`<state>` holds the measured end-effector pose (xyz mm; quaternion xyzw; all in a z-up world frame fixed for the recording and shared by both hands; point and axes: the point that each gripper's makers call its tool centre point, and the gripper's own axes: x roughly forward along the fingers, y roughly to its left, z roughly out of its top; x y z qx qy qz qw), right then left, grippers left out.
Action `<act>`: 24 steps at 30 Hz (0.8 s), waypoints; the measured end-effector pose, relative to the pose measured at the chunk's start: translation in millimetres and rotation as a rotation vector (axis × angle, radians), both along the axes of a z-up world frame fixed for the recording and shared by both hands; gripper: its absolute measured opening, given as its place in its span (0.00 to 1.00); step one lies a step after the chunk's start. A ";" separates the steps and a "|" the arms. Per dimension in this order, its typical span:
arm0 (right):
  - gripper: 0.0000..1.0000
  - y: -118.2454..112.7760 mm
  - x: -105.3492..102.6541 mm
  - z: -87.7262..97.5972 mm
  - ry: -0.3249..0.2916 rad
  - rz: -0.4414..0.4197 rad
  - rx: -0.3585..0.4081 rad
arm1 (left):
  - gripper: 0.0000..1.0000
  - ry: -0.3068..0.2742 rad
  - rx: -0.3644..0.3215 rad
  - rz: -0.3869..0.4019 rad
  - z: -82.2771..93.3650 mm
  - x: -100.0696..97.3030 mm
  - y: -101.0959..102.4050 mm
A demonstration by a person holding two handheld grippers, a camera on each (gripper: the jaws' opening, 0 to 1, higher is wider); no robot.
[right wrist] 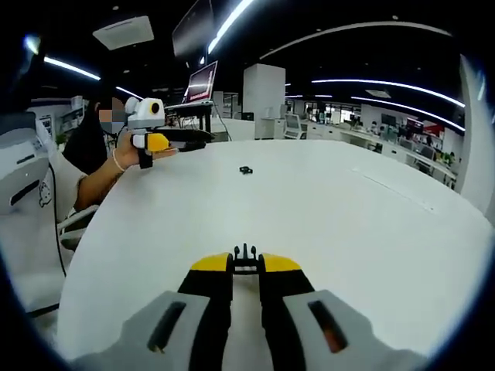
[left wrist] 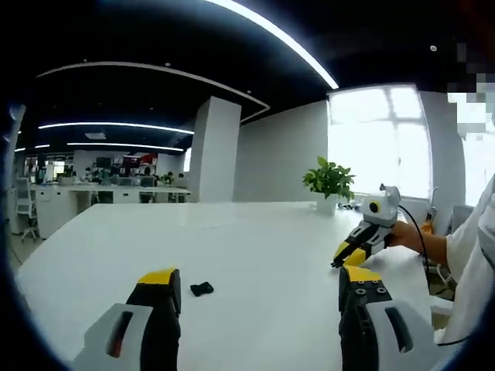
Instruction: Snap the two parts of the plastic buckle together until the buckle closes and remains connected.
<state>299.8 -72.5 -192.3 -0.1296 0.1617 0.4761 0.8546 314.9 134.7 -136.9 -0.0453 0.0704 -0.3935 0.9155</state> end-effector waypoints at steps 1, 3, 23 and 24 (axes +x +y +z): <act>0.12 0.3 -0.4 -0.1 0.001 0.000 0.002 | 0.86 0.002 -0.007 -0.007 0.9 1.4 -0.3; 0.12 0.6 -0.8 -0.4 0.002 0.002 0.003 | 0.85 0.012 -0.016 -0.018 1.4 3.7 -1.1; 0.12 -2.3 0.4 -4.1 0.001 0.015 -0.008 | 0.91 -0.010 0.073 -0.013 -7.6 41.7 -11.3; 0.12 -2.7 0.5 -4.2 0.001 0.015 -0.008 | 0.92 -0.012 0.080 -0.001 -9.5 45.8 -10.2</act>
